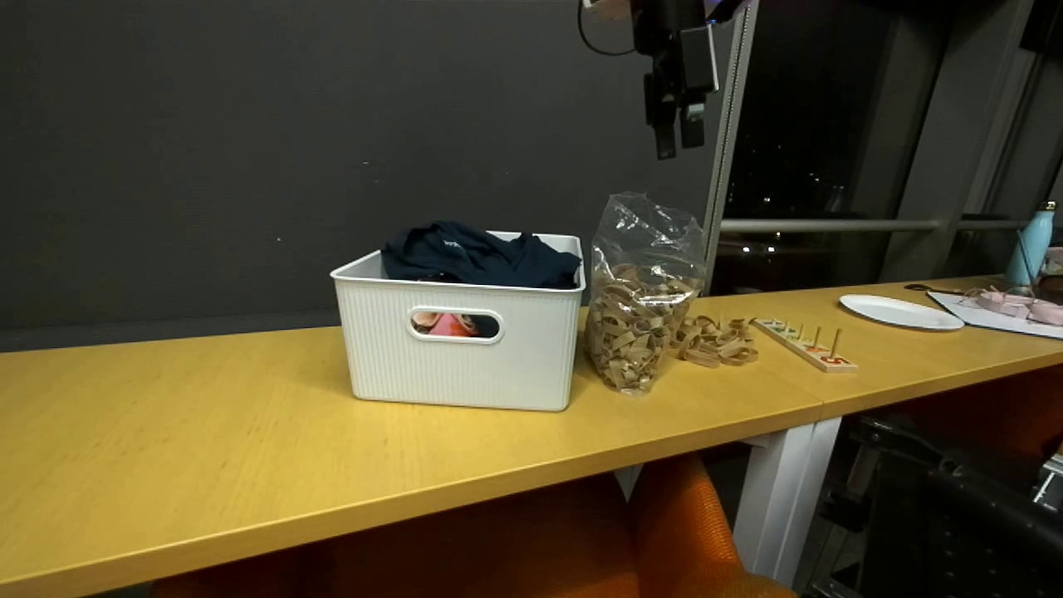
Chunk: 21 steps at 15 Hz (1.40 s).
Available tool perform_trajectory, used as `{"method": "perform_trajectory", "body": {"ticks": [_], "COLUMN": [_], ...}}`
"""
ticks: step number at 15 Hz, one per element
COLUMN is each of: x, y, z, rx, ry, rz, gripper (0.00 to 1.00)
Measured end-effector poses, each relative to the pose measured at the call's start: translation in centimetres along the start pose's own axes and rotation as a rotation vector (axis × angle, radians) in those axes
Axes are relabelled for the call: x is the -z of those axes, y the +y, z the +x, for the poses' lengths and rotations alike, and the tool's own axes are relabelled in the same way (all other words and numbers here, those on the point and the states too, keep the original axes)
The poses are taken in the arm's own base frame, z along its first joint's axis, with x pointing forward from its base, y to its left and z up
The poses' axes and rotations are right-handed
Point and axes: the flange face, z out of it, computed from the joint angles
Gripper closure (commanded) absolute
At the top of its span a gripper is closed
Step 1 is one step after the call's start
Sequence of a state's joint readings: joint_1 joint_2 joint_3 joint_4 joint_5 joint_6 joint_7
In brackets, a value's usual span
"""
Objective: Remove the t-shirts from the white storage container and put them on the backrest of the chair on the right.
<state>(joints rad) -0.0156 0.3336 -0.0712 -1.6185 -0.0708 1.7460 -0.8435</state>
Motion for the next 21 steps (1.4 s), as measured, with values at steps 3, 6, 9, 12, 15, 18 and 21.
{"method": "perform_trajectory", "body": {"ticks": [3,6,9,12,15,18,21], "x": [-0.1,0.2,-0.3,-1.3,-3.2,-5.4,-7.6], "y": [0.5,1.3,3.2,4.3,5.3,6.7,8.3], "z": [0.5,0.5,1.1,2.6,4.9,7.6,10.2], "rx": [0.001,-0.013,-0.023,-0.027,-0.009,0.01,0.02], "ry": [-0.005,0.055,0.147,0.224,0.275,0.295,0.305], "rz": [-0.001,-0.027,-0.073,-0.095,-0.082,-0.072,-0.07], "gripper": [0.0,0.0,0.0,0.0,0.0,0.0,0.0]}}
